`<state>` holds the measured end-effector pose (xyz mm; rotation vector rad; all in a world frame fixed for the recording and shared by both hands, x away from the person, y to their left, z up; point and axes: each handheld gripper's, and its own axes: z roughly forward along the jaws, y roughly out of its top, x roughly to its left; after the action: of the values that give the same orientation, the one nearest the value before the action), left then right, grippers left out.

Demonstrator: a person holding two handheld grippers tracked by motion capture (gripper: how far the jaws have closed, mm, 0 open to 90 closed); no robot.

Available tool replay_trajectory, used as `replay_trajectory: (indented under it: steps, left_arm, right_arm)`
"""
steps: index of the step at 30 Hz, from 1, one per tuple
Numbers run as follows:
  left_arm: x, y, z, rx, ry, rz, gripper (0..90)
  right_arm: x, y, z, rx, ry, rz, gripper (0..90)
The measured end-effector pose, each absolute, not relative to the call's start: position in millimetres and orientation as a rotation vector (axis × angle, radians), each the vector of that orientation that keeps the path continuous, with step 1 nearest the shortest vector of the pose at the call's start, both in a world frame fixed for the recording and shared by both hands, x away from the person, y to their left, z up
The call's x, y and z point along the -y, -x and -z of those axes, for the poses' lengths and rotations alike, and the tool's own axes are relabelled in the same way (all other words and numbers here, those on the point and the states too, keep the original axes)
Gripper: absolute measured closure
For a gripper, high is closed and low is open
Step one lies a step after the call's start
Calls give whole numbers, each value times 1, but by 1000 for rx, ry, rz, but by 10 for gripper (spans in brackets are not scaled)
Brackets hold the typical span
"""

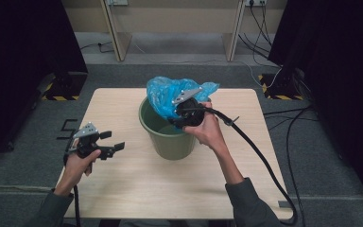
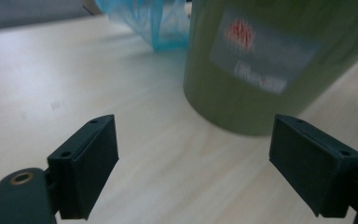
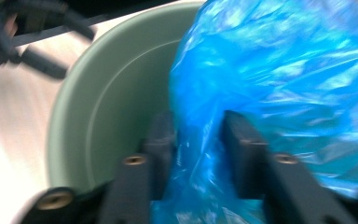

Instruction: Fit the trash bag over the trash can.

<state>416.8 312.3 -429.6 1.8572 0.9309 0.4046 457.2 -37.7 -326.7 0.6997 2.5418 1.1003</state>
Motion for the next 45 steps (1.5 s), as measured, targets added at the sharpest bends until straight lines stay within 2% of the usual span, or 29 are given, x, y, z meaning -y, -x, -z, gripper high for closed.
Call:
replay_trajectory:
  steps: [3, 7, 9, 10, 11, 14, 16, 22, 25, 27, 30, 31, 34, 35, 36, 37, 38, 40, 41, 43, 44, 45]
  left_arm:
    - [-303, -439, 392, -905, -1902, -459, 148]
    - [-299, -457, 370, -903, -1861, -439, 148]
    - [-296, -468, 358, -906, -1841, -433, 148]
    - [-293, -473, 352, -906, -1832, -424, 149]
    - [-290, -478, 347, -906, -1824, -415, 149]
    - [-276, -489, 337, -892, -1854, -418, 149]
    - [-267, -495, 334, -898, -1847, -403, 149]
    - [-239, -513, 331, -894, -1888, -394, 149]
    - [-223, -526, 328, -902, -1904, -395, 156]
    - [-220, -529, 328, -907, -1905, -396, 161]
    - [-210, -536, 329, -906, -1915, -400, 212]
    - [-204, -538, 330, -901, -1920, -410, 292]
    - [-198, -540, 332, -902, -1949, -431, 377]
    - [-195, -541, 334, -900, -1969, -445, 377]
    - [-193, -542, 335, -893, -1980, -451, 416]
    - [-193, -542, 337, -881, -1989, -452, 537]
    - [-192, -543, 338, -878, -1994, -458, 537]
    - [-191, -542, 339, -860, -2001, -508, 608]
    - [-190, -541, 339, -851, -2001, -524, 648]
    - [-190, -540, 339, -836, -2009, -538, 669]
    - [-190, -540, 339, -830, -2008, -558, 689]
    - [-191, -539, 338, -820, -1998, -571, 720]
  right_arm:
    - [43, -455, 319, -2527, -739, -1133, 463]
    - [50, -453, 310, -2498, -746, -1192, 440]
    - [55, -453, 305, -2480, -739, -1196, 482]
    - [55, -454, 305, -2486, -727, -1181, 563]
    - [55, -454, 305, -2486, -727, -1181, 563]
    - [50, -455, 313, -2529, -705, -1127, 638]
    - [45, -456, 320, -2553, -701, -1072, 635]
    - [47, -456, 316, -2502, -732, -1138, 534]
    - [58, -457, 305, -2415, -782, -1152, 456]
    - [63, -458, 302, -2389, -805, -1141, 439]
    - [73, -463, 301, -2338, -867, -1138, 421]
    - [82, -469, 303, -2306, -919, -1145, 404]
    - [90, -475, 306, -2262, -992, -1135, 363]
    - [95, -479, 308, -2233, -1041, -1131, 340]
    - [99, -484, 308, -2203, -1088, -1127, 329]
    - [107, -493, 310, -2158, -1144, -1105, 310]
    - [107, -493, 310, -2158, -1144, -1105, 310]
    - [113, -505, 314, -2152, -1203, -1074, 299]
    - [115, -514, 319, -2159, -1239, -1077, 317]
    - [115, -518, 321, -2175, -1242, -1085, 344]
    - [115, -520, 323, -2188, -1237, -1099, 388]
    - [111, -524, 327, -2228, -1227, -1144, 481]
